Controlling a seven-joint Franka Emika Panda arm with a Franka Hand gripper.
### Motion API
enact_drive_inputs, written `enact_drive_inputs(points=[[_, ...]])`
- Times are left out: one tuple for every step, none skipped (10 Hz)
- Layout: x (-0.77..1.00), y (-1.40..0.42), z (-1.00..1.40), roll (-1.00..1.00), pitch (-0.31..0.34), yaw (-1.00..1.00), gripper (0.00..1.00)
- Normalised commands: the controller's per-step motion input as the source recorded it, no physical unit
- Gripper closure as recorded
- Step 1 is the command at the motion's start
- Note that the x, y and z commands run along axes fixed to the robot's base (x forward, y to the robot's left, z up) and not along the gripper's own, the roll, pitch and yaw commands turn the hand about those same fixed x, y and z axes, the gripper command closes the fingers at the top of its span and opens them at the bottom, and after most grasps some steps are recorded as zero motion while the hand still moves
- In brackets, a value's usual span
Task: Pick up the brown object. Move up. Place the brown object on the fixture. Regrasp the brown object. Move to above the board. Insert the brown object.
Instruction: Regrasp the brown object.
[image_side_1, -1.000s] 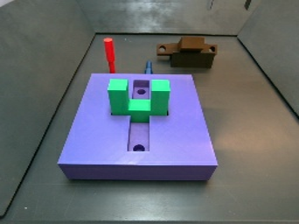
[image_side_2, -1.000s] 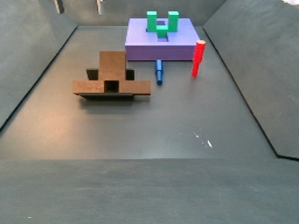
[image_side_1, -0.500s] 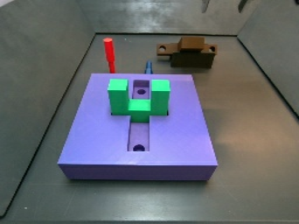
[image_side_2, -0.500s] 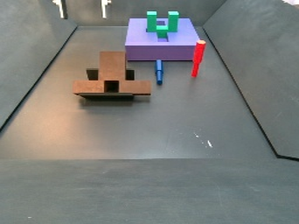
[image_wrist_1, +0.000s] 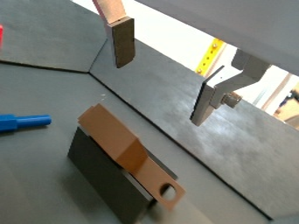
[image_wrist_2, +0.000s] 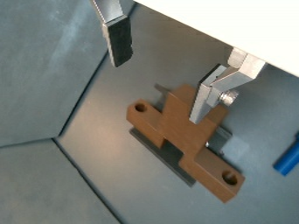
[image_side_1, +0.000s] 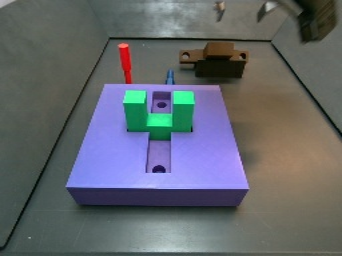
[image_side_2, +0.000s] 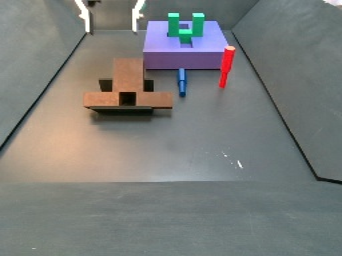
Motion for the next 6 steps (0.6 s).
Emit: enact_drive_inputs(points=[[0.00,0.00,-0.05,0.11,0.023,0.02,0.00],[-0.01,0.00,-0.11,0.05,0.000,0.01,0.00],[-0.39,0.05,-0.38,0.00,-0.177,0.00,0.00],[-0.55,0.07,-0.42,0.00,-0.306,0.00,0.00],[-0.45,0.02,-0.38,0.00,-0.334,0.09,0.00],[-0.37,0.05,-0.33,0.00,-0.263,0.07,0.00]])
